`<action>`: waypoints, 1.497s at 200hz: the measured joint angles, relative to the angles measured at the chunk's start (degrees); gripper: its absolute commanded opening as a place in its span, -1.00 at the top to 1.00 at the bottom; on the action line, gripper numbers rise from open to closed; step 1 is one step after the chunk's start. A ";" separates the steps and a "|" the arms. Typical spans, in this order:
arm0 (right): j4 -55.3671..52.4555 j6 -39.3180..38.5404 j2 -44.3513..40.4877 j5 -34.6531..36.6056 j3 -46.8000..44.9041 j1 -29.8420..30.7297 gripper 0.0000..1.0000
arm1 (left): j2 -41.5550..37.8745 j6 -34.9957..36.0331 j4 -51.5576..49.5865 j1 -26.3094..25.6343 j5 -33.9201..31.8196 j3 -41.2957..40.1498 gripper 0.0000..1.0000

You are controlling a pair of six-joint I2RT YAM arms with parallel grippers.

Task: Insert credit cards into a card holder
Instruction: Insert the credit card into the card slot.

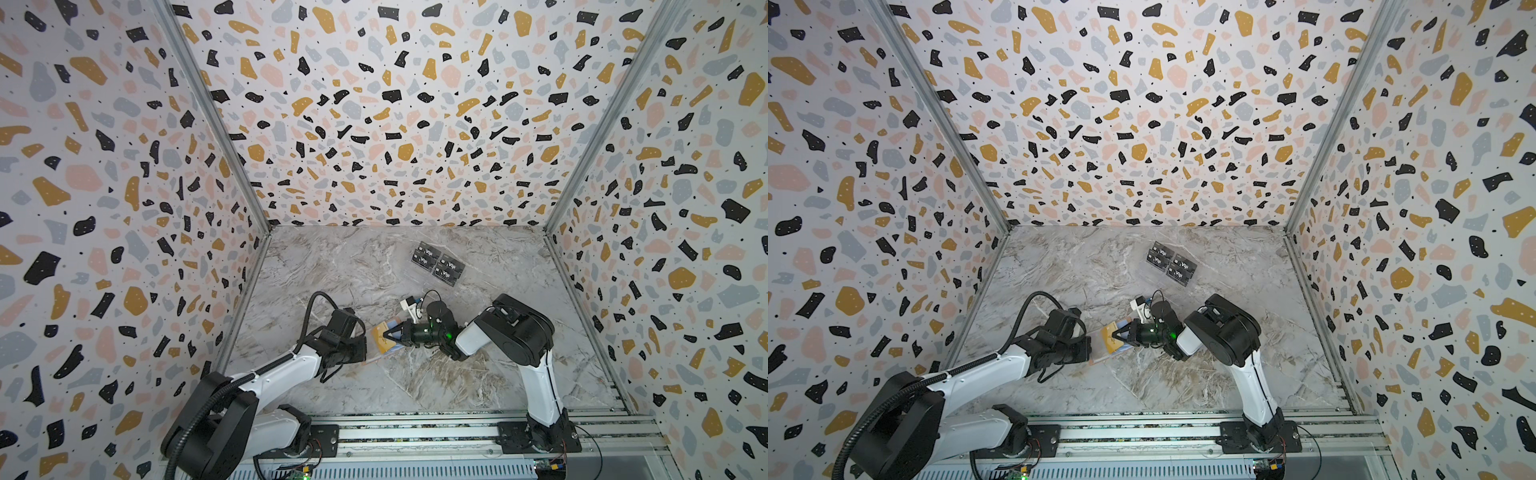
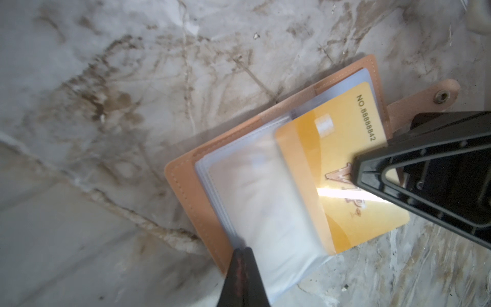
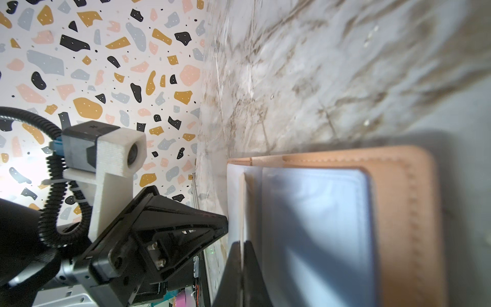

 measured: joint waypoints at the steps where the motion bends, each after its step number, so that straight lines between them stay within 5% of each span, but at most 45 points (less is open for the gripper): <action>1: 0.00 0.00 0.00 0.00 0.00 0.00 1.00 | 0.00 0.00 -0.02 0.00 0.00 0.00 1.00; 94: -8.37 -6.99 -0.72 0.22 3.17 0.39 1.00 | -0.22 0.00 -0.11 0.00 -0.02 -0.11 1.00; 199: -6.95 -5.27 -0.74 1.07 2.56 1.22 1.00 | -0.24 -0.17 0.13 0.00 -0.02 -0.31 1.00; 299: -27.67 -16.70 -6.73 8.46 7.19 4.20 0.19 | -0.48 -0.44 0.55 0.00 -0.02 -0.72 1.00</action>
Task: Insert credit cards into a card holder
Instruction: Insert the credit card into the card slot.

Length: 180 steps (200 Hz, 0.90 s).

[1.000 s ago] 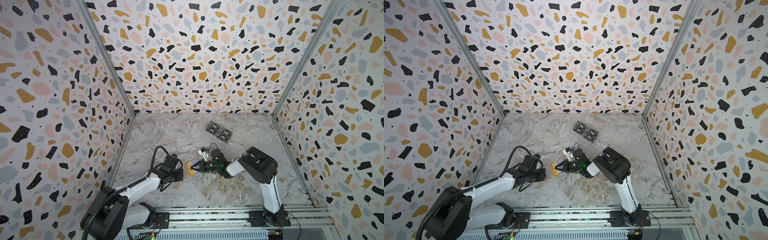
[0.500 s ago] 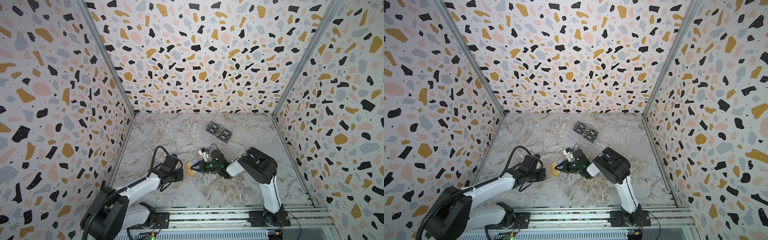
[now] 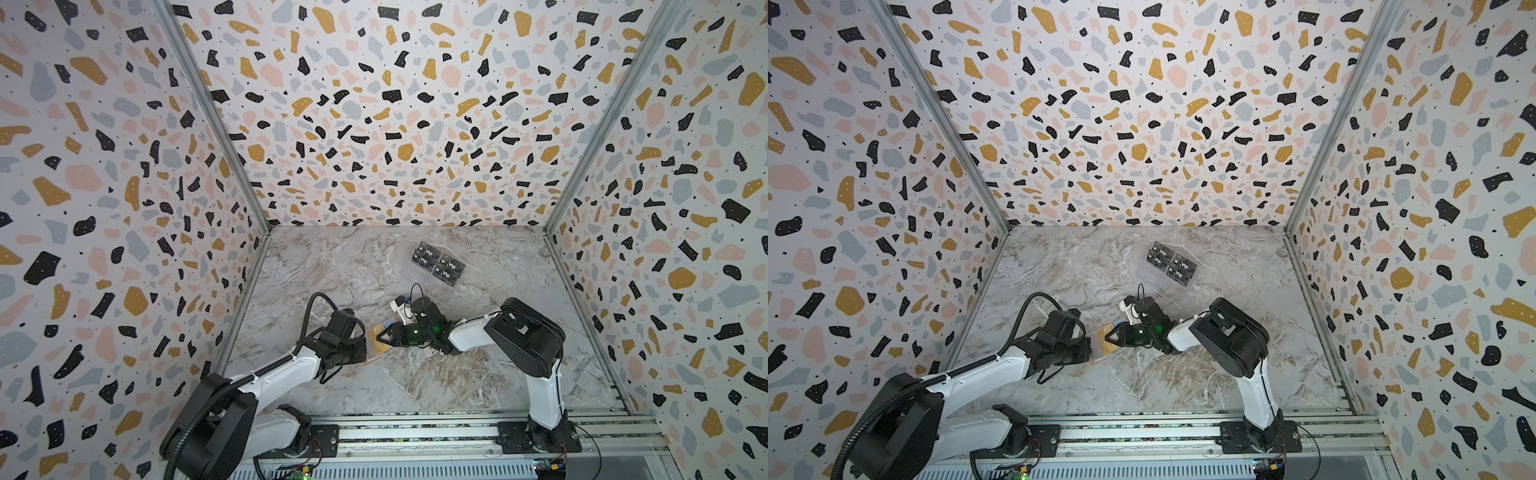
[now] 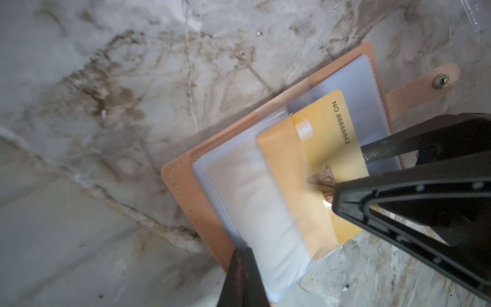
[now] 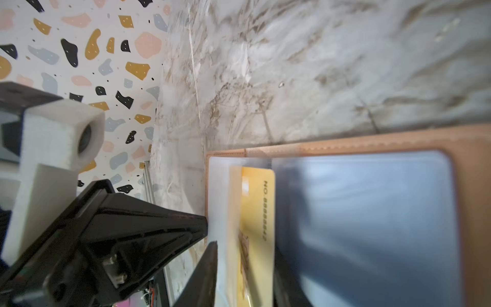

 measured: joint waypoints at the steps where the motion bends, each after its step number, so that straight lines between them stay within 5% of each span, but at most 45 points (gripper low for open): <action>1: -0.17 -0.11 -0.04 0.11 0.04 0.02 0.18 | 0.00 0.00 0.00 0.00 0.00 0.00 1.00; 54: -12.85 -8.68 -3.34 6.60 3.54 1.51 -0.04 | 0.00 -0.33 -0.02 0.00 -0.92 0.00 0.92; 98: -20.59 -13.92 -4.63 12.00 6.25 3.26 -0.22 | 0.00 -2.03 0.50 0.98 -1.22 0.00 0.56; 180: -25.14 -12.96 -6.64 13.11 6.23 6.29 -0.32 | 2.69 -2.58 3.45 1.46 0.96 0.46 0.40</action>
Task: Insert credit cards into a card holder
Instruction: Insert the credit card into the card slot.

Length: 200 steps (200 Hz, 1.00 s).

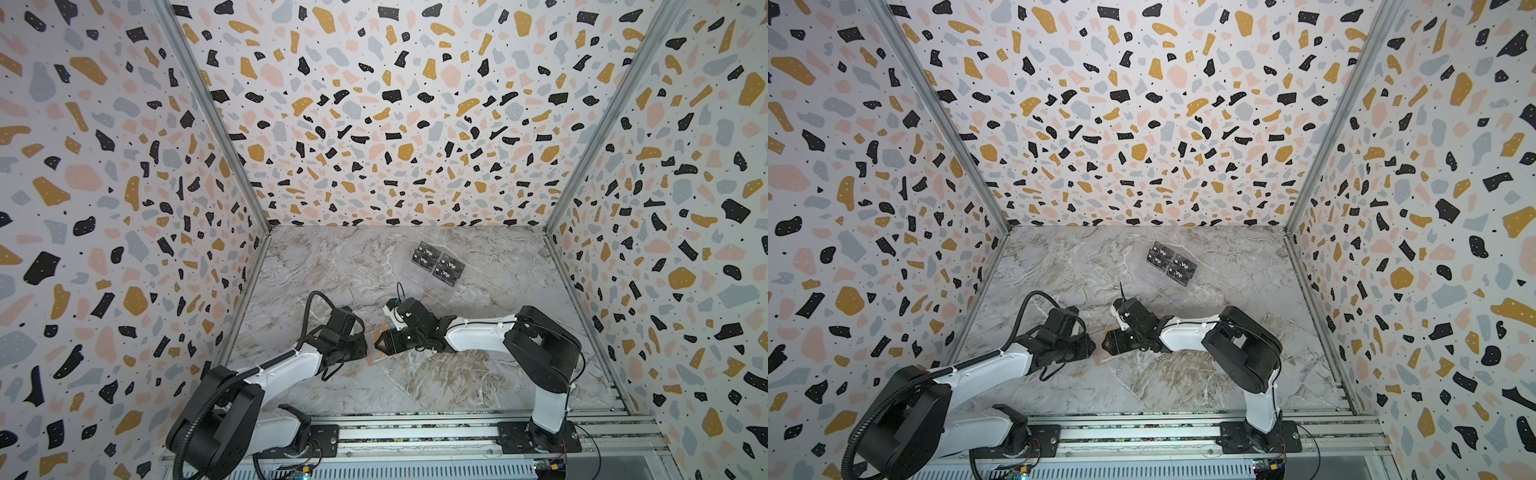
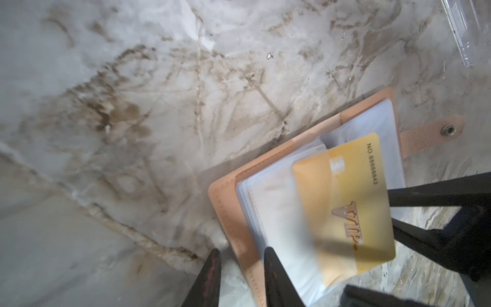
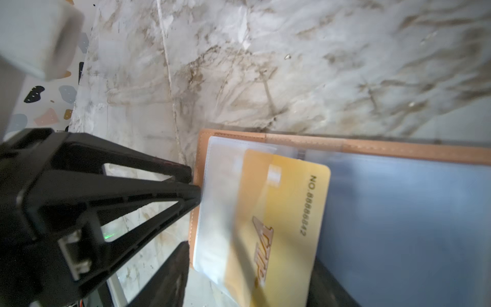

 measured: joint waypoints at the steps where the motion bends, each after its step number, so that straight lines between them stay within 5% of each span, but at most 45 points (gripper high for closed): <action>1: -0.02 0.02 0.00 -0.04 0.00 0.04 -0.32 | 0.00 0.00 0.00 0.00 0.02 0.02 0.40; 48: -3.76 0.02 -0.26 -0.87 1.53 -0.61 -0.54 | 1.20 0.00 2.75 0.07 0.39 0.02 0.43; 200: -11.06 -2.38 -1.53 1.95 4.00 -0.09 -0.59 | 5.33 1.68 6.21 0.42 2.10 1.66 0.46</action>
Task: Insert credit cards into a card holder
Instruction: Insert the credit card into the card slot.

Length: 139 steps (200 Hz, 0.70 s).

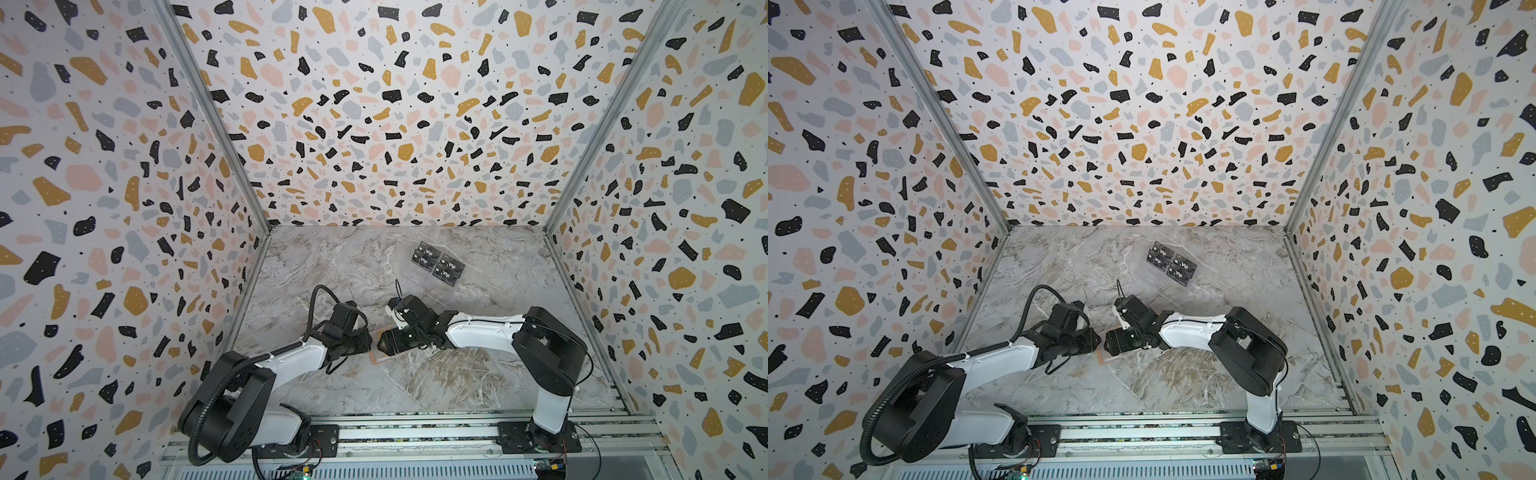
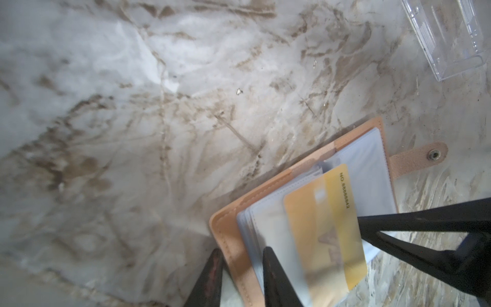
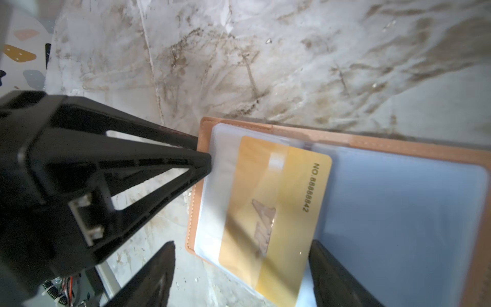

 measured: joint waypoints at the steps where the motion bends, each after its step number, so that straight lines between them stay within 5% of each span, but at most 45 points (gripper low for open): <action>1: 0.02 0.00 0.07 -0.07 0.09 0.04 -0.59 | 0.00 -0.02 0.02 0.00 0.02 0.00 0.46; 99: -1.25 1.68 1.68 -1.49 2.40 1.75 -0.58 | 0.07 -1.29 1.11 0.33 0.92 -0.26 0.46; 139: -1.66 1.22 1.66 -1.22 2.54 1.77 -0.58 | -1.05 -1.60 0.63 0.31 0.98 -0.26 0.31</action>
